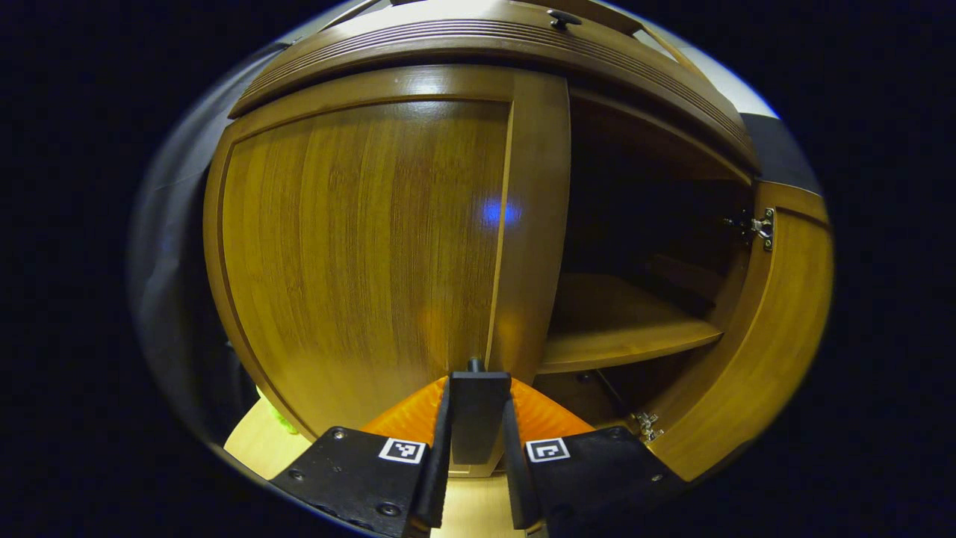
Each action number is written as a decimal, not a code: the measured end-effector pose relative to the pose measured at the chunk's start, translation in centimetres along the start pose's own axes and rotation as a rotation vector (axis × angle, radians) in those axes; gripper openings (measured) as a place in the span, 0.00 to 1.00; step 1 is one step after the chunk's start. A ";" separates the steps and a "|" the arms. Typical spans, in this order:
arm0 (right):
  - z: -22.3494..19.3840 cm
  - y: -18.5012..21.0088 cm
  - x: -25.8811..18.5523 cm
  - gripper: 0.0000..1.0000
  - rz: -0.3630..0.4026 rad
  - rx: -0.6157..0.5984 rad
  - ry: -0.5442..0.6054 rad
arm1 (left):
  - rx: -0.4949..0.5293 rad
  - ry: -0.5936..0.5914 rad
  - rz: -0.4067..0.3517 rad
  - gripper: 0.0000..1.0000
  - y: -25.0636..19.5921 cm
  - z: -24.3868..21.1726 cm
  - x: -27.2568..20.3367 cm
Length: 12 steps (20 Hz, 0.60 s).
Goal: Open the right door of the double-door shoe cabinet with the right hand, and open the left door with the left hand.
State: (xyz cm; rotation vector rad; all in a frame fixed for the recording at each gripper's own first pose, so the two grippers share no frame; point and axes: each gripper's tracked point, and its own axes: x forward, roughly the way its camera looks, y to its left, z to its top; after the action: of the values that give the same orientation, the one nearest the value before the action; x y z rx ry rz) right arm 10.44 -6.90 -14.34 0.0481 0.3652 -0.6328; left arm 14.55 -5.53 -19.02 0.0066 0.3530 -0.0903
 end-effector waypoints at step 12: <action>-0.1 0.7 -0.6 0.17 0.058 -0.002 -0.004 | -0.005 -0.013 -0.030 0.36 0.4 -1.0 -4.4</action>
State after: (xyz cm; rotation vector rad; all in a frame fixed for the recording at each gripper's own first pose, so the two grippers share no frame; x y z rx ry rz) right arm 10.40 -6.04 -14.25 0.0550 0.3591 -0.5753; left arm 10.16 -4.73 -18.46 -0.0044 0.3402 -0.1187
